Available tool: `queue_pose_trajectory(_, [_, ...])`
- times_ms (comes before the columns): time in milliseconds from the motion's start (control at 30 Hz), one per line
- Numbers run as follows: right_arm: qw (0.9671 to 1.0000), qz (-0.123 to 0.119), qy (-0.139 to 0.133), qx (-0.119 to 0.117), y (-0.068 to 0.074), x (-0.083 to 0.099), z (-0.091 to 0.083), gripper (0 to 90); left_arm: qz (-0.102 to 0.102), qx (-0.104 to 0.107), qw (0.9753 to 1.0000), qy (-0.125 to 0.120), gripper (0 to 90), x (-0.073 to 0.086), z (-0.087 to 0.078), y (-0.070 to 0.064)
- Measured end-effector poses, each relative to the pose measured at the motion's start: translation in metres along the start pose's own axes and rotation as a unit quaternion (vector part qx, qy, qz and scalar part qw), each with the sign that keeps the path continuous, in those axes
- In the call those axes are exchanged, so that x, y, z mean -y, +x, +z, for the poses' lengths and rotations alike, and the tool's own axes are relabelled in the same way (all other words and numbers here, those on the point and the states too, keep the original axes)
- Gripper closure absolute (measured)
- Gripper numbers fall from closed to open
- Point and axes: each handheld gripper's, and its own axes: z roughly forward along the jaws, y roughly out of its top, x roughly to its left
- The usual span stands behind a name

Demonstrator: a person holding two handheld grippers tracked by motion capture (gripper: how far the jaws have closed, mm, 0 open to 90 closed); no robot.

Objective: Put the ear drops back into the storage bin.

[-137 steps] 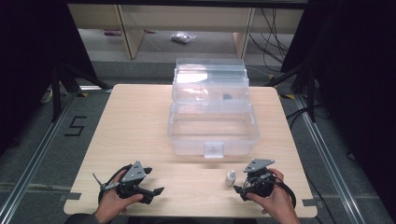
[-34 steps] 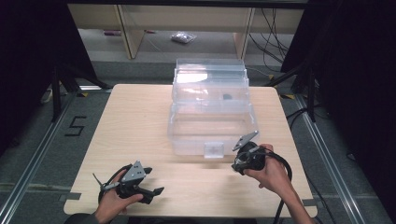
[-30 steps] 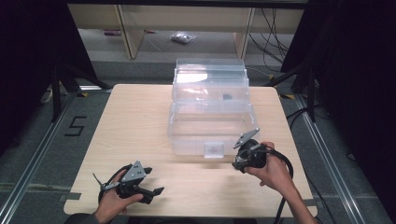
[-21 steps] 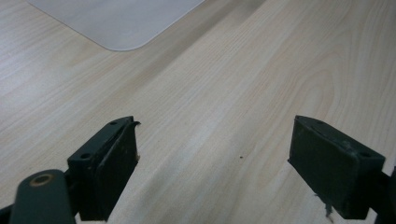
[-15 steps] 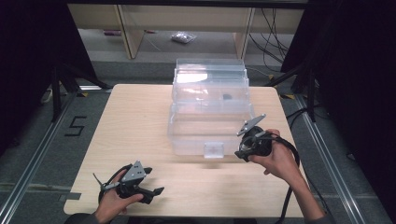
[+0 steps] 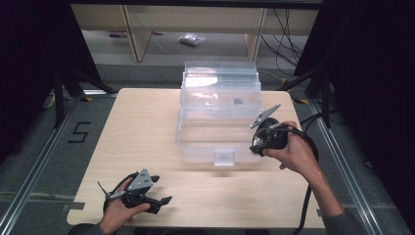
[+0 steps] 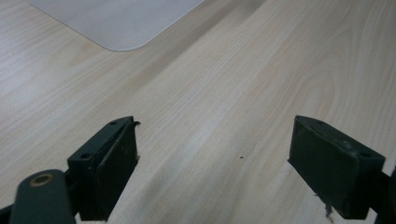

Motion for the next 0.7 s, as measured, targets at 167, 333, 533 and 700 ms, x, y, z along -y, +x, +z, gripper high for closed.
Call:
queue_pose_trajectory(167, [0.9999,0.014,0.007,0.001,-0.011,-0.007,0.004,60.2,0.005,0.001,1.0,-0.001,14.8,0.0,0.0,0.0])
queue_pose_trajectory(333, [0.9997,0.022,0.013,0.003,-0.025,-0.012,0.014,60.2,0.002,0.003,1.0,-0.003,14.8,0.0,0.0,0.0])
queue_pose_trajectory(533, [0.9989,0.044,0.018,-0.001,-0.038,-0.016,0.026,60.2,0.002,0.003,1.0,-0.003,14.9,0.0,0.0,0.0])
queue_pose_trajectory(700, [0.9978,0.062,0.025,-0.002,-0.048,-0.018,0.039,60.2,0.002,0.003,1.0,-0.003,14.8,0.0,0.0,0.0])
